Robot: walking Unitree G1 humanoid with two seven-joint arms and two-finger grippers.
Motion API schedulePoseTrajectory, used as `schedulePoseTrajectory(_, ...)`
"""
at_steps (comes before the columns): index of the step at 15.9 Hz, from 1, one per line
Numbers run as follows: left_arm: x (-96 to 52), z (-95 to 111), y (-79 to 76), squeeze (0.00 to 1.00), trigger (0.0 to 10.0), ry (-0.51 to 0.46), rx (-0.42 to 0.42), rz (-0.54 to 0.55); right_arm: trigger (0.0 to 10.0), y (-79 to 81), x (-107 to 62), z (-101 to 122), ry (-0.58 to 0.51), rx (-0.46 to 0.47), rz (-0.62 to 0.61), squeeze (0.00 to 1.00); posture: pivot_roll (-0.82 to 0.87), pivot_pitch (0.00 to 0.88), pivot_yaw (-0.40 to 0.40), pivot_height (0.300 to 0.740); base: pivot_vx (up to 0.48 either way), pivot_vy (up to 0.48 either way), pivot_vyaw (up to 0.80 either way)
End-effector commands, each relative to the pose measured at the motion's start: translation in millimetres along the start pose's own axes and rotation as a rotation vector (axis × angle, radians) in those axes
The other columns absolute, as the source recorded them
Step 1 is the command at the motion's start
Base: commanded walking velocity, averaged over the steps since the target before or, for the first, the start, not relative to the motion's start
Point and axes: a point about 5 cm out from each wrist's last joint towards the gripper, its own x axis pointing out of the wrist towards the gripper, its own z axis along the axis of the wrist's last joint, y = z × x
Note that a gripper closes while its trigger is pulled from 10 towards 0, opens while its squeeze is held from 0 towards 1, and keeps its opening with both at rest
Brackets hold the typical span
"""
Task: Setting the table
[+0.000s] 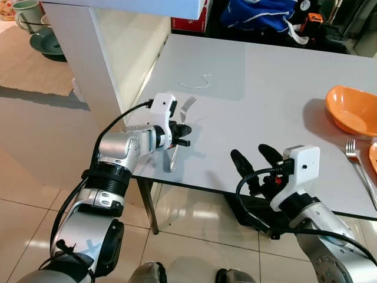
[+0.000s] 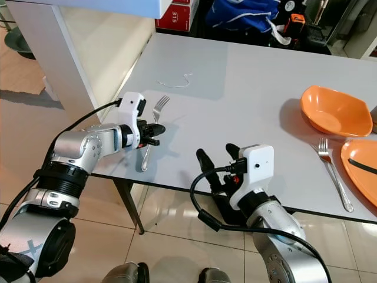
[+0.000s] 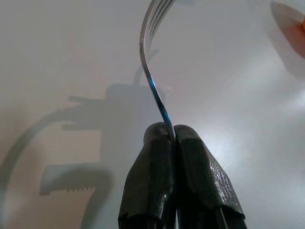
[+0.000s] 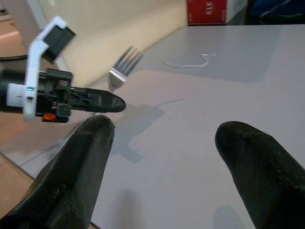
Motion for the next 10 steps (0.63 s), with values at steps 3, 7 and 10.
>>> schedulePoseTrajectory(3,2.5,-15.2,10.9,1.00,10.0,0.071,-0.017,0.038,10.0,-2.4,0.1,3.7,-0.014,-0.008,0.009,0.00,0.00,0.094,-0.015,0.740,0.000,0.000,0.00)
schedulePoseTrajectory(7,6.6,-16.5,13.0,1.00,10.0,0.061,-0.020,0.066,10.0,-3.3,-0.1,3.4,-0.008,-0.019,0.002,0.00,-0.01,0.096,-0.013,0.740,0.000,0.000,0.00)
schedulePoseTrajectory(10,10.7,-14.5,17.0,1.00,10.0,0.039,0.000,0.102,10.0,-5.5,-0.7,5.0,-0.014,-0.028,-0.013,0.00,-0.02,0.095,-0.008,0.740,0.000,0.000,0.00)
